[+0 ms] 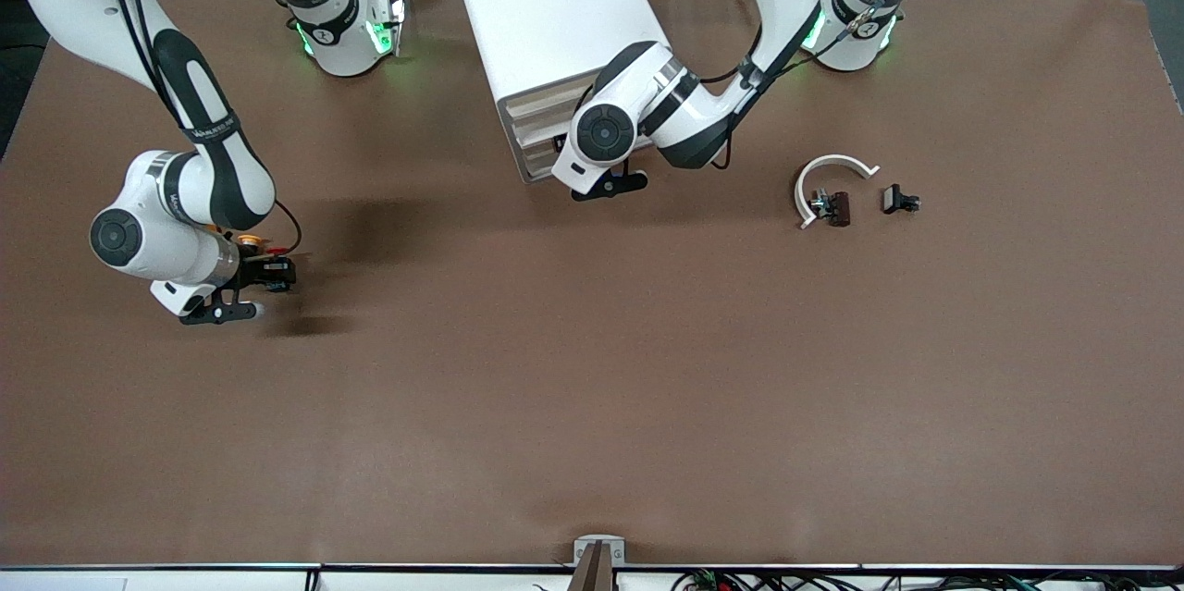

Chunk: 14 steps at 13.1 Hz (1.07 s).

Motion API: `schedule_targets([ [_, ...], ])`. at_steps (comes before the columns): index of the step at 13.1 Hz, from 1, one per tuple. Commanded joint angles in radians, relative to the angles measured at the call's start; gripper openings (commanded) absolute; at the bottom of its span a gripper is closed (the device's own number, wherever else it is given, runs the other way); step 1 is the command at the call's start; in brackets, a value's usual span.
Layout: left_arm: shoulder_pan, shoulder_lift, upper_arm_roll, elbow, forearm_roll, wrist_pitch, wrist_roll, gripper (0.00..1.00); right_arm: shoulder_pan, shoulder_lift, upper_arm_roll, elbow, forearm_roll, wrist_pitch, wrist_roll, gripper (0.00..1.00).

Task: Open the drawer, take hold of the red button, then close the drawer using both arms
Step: 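Set the red button beside the blue button while the left gripper retracts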

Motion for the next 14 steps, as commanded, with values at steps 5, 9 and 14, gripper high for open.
schedule_targets([
  [5, 0.019, 0.016, 0.021, 0.048, -0.010, -0.040, -0.011, 1.00, 0.019, 0.003, 0.004, -0.008, 0.014, 0.001, 0.071, 0.10],
  [9, 0.125, -0.002, 0.066, 0.158, -0.003, -0.041, -0.015, 1.00, 0.019, 0.003, 0.004, -0.020, 0.014, 0.004, 0.071, 0.23],
  [14, 0.325, -0.069, 0.066, 0.167, 0.162, -0.060, -0.001, 1.00, 0.018, 0.009, 0.004, -0.013, 0.012, -0.006, 0.071, 1.00],
])
